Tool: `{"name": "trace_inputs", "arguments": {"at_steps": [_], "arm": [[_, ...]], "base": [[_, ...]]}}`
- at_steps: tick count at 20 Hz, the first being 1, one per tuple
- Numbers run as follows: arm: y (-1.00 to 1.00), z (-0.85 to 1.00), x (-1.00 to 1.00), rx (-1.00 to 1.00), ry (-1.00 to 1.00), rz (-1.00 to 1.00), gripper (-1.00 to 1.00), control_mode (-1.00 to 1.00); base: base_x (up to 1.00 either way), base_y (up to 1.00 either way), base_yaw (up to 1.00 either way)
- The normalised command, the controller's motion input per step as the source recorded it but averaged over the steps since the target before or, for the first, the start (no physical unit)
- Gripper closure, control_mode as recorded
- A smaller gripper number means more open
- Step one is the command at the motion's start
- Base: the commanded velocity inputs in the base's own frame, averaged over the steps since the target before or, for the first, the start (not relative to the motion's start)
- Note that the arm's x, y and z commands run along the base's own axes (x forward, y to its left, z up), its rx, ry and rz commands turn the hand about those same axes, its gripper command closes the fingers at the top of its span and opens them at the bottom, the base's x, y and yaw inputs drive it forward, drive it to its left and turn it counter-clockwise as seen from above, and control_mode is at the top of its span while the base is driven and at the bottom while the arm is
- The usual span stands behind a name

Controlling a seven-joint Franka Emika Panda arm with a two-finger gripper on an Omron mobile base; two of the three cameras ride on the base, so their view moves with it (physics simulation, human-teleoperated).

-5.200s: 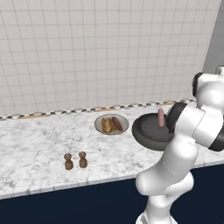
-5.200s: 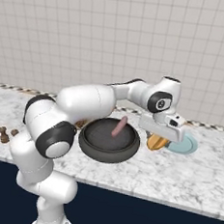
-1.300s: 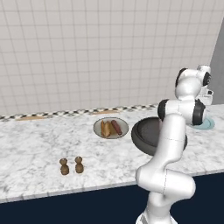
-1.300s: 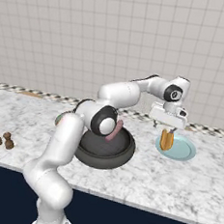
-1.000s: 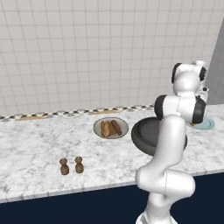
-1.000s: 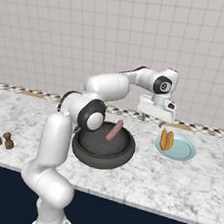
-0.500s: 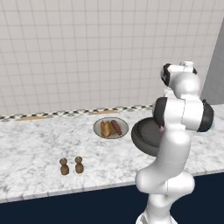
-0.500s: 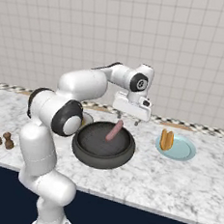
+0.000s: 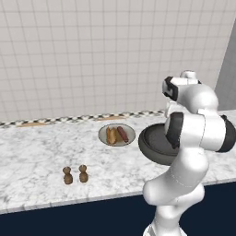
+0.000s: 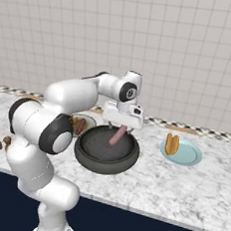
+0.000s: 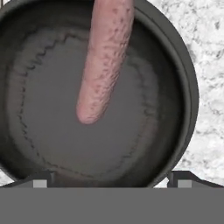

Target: Place one bun and one sausage from the bowl on each plate.

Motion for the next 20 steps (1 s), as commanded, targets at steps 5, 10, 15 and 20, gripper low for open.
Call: {"name": "trace_inputs", "arguments": {"at_steps": [5, 10, 15, 20], "arm": [[0.08, -0.19, 0.80, -0.01, 0.03, -0.11, -1.00, -1.00], [0.09, -0.19, 0.13, 0.00, 0.00, -0.15, -1.00, -1.00], [0.19, -0.29, 0.00, -0.03, 0.00, -0.15, -1.00, -1.00], [0.09, -0.29, -0.04, -0.06, 0.00, -0.15, -1.00, -1.00]], "base": [[0.00, 0.00, 0.00], [0.00, 0.00, 0.00], [0.00, 0.00, 0.00], [0.00, 0.00, 0.00]]}}
